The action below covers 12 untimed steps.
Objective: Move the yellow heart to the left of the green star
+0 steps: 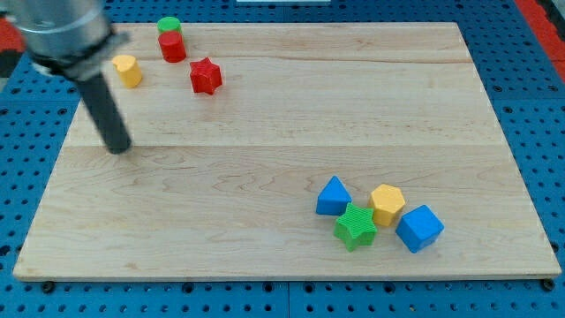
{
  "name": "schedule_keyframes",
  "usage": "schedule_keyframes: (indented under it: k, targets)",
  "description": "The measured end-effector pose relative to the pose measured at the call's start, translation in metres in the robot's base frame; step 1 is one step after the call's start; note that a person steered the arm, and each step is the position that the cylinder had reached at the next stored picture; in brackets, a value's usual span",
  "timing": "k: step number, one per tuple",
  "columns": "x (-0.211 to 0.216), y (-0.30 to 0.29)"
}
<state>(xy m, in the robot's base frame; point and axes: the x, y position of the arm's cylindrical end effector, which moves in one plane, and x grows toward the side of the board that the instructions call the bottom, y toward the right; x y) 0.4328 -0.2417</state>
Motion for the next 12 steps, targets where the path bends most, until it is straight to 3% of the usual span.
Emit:
schedule_keyframes:
  k: [2, 5, 6, 7, 8, 9, 10, 12]
  targets:
    - [-0.113, -0.053]
    - [-0.116, -0.047]
    - [-0.126, -0.03]
    - [-0.167, -0.03]
    - [-0.17, -0.029]
    - [-0.122, 0.036]
    - [-0.042, 0.059]
    - [0.007, 0.067]
